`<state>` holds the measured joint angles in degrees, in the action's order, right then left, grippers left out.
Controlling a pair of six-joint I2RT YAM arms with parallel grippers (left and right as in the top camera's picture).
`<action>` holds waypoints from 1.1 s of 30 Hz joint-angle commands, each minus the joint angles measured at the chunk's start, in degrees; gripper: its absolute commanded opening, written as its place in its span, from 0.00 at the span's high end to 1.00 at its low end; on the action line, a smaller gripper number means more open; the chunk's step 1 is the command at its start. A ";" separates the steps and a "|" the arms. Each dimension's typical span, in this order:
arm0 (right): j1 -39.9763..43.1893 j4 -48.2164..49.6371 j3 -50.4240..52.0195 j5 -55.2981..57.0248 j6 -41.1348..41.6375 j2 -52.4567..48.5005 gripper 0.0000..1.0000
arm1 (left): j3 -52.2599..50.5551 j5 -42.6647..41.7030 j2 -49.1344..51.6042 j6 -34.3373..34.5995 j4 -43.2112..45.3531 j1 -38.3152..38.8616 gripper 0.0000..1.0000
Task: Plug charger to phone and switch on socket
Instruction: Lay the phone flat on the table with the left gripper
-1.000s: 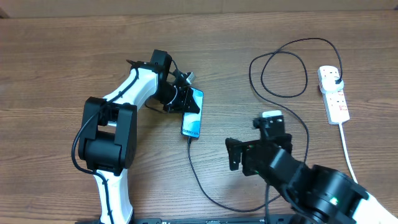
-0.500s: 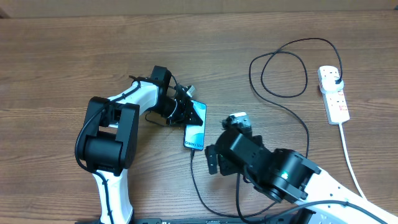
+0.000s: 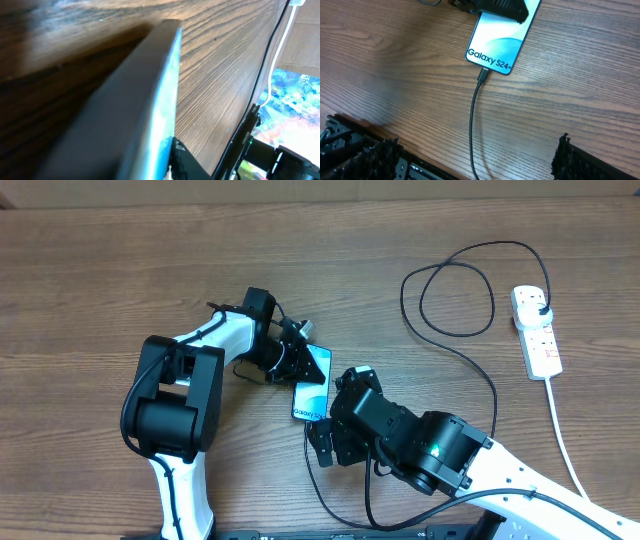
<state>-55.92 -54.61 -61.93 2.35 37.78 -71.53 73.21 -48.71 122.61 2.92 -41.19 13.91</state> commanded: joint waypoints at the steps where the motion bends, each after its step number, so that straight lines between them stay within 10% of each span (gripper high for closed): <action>1: 0.17 0.50 -1.44 -0.57 0.39 0.09 0.00 | -0.81 4.35 0.39 -1.03 0.04 0.31 0.74; 24: 0.17 3.65 -1.44 -0.44 0.39 0.09 0.00 | -0.83 15.30 0.39 2.05 -1.73 0.37 0.22; 27: 0.17 4.04 -1.44 -0.33 0.39 0.09 0.00 | -0.83 17.44 0.39 2.47 -2.25 0.39 0.02; 33: 0.17 4.94 -1.44 -0.35 0.39 0.09 0.00 | -0.83 19.30 0.39 3.56 -2.86 0.37 0.00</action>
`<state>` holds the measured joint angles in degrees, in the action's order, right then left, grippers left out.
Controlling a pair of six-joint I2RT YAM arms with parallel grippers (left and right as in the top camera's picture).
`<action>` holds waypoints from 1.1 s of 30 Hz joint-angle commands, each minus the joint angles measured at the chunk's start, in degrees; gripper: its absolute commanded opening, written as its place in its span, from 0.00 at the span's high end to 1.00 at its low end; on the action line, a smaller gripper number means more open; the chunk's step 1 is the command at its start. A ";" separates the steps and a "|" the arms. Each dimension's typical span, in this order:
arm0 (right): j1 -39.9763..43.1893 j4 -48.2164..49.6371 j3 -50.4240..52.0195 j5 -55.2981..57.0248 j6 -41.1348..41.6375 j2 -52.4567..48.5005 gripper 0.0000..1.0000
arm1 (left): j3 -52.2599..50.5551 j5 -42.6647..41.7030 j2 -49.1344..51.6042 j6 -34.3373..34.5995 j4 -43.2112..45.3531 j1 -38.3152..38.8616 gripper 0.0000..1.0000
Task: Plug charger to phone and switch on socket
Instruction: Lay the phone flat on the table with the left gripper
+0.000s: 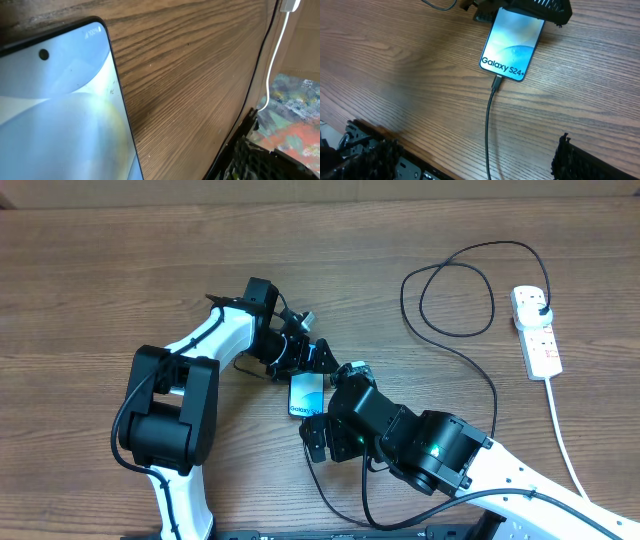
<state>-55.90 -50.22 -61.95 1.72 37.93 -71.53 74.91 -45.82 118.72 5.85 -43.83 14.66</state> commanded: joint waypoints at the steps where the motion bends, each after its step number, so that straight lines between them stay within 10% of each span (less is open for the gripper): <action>1: 0.15 0.63 -1.42 0.31 0.24 0.09 0.00 | -2.54 16.44 4.28 0.63 -0.13 -0.37 0.00; 33: 0.15 2.01 -1.42 0.79 0.24 0.07 0.00 | -2.54 22.25 4.28 1.42 -2.40 -0.24 0.00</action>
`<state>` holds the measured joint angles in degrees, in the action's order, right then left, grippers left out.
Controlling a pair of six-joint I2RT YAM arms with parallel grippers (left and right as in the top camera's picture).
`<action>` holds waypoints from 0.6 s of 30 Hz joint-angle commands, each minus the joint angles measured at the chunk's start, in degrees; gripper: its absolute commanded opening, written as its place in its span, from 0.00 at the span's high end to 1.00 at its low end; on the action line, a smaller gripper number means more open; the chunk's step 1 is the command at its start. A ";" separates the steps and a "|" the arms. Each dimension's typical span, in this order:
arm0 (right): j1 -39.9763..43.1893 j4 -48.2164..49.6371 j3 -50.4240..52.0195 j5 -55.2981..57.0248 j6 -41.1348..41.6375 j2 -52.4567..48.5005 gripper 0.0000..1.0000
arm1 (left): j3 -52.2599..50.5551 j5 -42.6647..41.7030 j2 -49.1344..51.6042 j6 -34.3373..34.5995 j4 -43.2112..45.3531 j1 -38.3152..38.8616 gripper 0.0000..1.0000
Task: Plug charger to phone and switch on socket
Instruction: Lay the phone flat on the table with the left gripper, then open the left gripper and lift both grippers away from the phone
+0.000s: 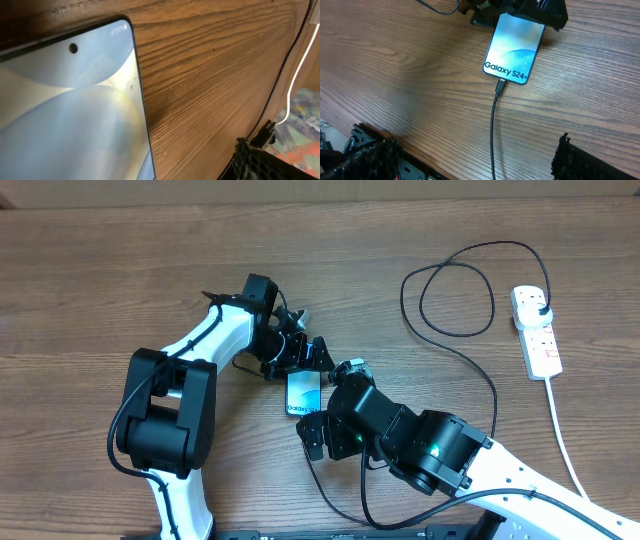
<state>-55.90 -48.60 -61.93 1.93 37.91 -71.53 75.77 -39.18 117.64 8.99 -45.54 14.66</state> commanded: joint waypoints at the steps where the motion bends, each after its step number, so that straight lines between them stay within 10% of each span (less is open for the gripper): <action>1: 0.15 0.44 -1.44 0.66 0.26 0.09 0.00 | -3.39 15.58 5.35 -2.45 -0.83 -0.22 0.00; 18: 0.15 0.55 -1.44 0.94 0.26 0.09 0.00 | -3.39 18.34 5.35 -5.57 -0.79 1.16 0.00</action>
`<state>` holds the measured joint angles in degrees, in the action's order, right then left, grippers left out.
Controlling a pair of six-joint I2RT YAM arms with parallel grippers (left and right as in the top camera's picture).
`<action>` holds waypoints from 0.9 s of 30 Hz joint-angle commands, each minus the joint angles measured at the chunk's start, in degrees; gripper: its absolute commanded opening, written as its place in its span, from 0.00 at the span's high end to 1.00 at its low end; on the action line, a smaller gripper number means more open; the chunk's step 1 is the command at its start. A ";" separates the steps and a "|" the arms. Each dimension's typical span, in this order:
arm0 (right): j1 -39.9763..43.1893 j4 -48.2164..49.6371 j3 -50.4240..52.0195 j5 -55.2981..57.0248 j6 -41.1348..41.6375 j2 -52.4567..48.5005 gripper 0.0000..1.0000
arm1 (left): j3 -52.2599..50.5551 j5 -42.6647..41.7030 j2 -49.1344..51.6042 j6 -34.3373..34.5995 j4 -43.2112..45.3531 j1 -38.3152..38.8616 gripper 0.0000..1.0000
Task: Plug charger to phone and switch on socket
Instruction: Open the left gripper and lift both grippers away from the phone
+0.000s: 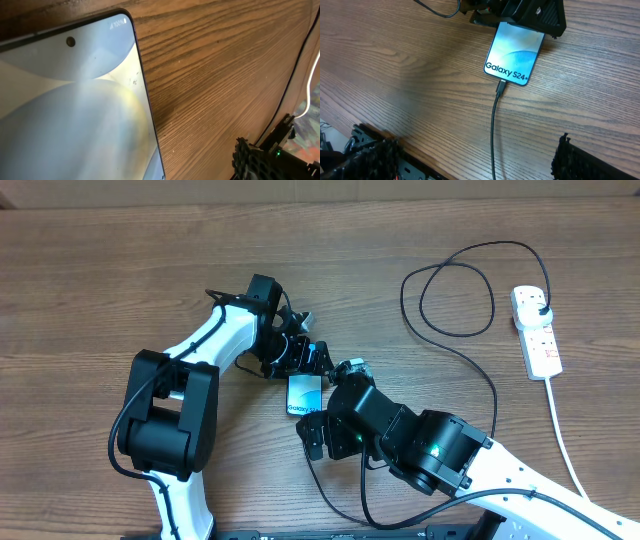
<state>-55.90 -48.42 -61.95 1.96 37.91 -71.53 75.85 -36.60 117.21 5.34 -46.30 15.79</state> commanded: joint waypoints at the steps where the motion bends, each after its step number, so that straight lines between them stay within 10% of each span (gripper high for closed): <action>1: 0.15 0.37 -1.42 0.92 0.26 0.07 0.00 | -3.48 15.96 5.79 -1.92 -0.02 0.02 0.00; 27: 0.15 0.35 -1.42 0.90 0.26 0.09 0.00 | -3.48 20.72 5.79 -1.05 -1.64 0.02 0.00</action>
<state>-55.90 -48.45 -61.93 1.93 37.95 -71.53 76.29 -28.77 116.36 5.37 -47.79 16.51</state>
